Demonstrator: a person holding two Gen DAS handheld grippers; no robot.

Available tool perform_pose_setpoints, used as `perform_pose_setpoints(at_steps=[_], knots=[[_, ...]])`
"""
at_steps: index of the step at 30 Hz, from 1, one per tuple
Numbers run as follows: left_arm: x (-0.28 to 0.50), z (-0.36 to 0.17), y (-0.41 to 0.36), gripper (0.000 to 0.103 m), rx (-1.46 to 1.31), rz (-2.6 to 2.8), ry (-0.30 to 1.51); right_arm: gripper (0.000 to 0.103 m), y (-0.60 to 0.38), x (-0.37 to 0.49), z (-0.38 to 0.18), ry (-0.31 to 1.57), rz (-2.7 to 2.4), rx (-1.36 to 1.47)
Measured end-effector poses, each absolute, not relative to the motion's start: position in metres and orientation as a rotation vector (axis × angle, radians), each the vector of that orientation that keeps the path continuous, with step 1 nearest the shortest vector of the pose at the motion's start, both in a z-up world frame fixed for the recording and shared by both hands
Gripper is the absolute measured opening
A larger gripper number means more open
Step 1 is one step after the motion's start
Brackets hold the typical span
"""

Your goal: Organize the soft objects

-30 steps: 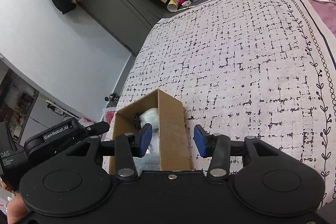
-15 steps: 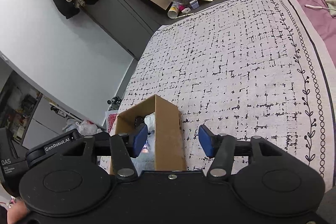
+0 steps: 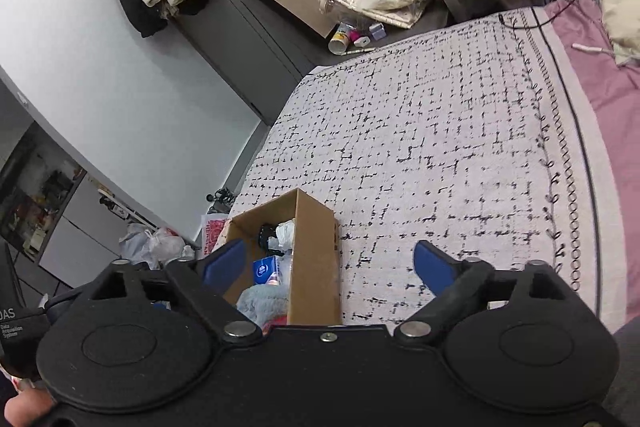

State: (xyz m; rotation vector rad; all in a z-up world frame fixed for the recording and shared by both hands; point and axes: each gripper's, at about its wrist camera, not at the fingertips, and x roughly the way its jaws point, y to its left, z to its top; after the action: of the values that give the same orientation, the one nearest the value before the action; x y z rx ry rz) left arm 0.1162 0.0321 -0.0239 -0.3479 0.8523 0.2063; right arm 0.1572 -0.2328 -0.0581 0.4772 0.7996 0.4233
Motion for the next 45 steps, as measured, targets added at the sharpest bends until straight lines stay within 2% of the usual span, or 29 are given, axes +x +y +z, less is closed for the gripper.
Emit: perform_pose_setpoints(at_steps=[5,19,45], knots=[[0.105,-0.019,0.023,0.1,-0.33,0.206,0.855,0.103,-0.242,0.147,-0.049,0.778,0.42,0.455],[0.071,0.005,0.006,0.1,-0.255,0.18,0.837,0.103,-0.245,0.12,-0.017,0.768,0.422,0.257],[0.023,0.017,0.0,0.1,-0.233,0.133,0.806,0.103,-0.247,0.087,-0.002,0.756,0.45,0.157]])
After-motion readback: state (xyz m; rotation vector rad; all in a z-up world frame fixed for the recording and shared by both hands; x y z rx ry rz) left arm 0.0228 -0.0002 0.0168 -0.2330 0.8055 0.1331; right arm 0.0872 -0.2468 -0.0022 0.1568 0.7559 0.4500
